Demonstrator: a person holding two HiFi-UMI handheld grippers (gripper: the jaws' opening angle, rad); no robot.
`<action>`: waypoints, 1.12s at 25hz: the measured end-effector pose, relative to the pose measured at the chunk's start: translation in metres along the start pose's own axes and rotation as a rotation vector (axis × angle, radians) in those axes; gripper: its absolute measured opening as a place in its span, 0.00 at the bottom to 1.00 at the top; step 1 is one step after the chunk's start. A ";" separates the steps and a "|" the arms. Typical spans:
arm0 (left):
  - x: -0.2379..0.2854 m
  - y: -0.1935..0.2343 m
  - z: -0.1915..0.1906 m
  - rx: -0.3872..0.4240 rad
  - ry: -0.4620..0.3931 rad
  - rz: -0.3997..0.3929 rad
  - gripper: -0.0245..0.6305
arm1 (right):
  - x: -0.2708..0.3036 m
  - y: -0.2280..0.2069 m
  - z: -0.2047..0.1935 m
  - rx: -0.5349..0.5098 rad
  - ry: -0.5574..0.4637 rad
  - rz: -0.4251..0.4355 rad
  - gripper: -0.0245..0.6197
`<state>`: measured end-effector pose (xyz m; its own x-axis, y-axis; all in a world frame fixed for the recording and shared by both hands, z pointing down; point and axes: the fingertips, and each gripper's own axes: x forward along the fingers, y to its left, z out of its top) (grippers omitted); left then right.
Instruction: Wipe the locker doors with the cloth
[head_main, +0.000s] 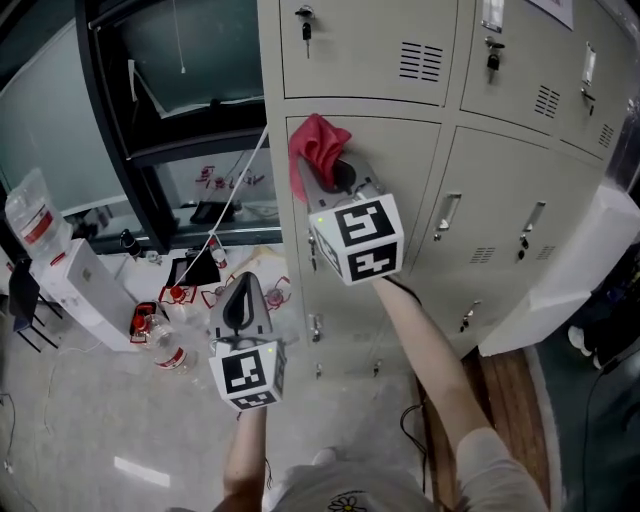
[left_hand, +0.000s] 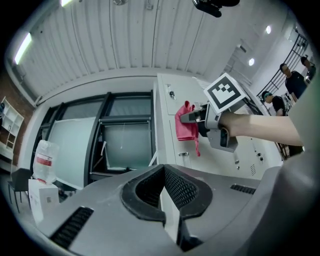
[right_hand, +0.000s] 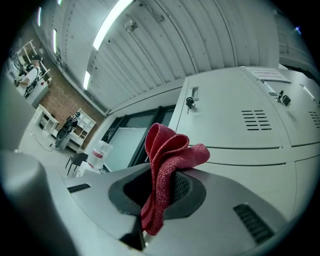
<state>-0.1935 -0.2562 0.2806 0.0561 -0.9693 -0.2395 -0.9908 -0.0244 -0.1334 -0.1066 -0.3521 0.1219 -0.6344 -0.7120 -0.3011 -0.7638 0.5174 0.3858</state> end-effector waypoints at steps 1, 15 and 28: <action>-0.001 0.002 -0.001 0.002 0.002 0.004 0.06 | 0.005 0.004 -0.003 0.003 0.004 0.006 0.08; -0.006 0.028 -0.012 0.003 0.023 0.051 0.06 | 0.046 0.016 -0.039 -0.057 0.096 0.007 0.08; 0.000 0.024 -0.014 -0.006 0.021 0.048 0.06 | 0.043 0.012 -0.045 -0.132 0.106 -0.002 0.08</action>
<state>-0.2192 -0.2605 0.2904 0.0058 -0.9743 -0.2250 -0.9930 0.0210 -0.1165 -0.1380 -0.3976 0.1527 -0.6118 -0.7623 -0.2110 -0.7381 0.4542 0.4989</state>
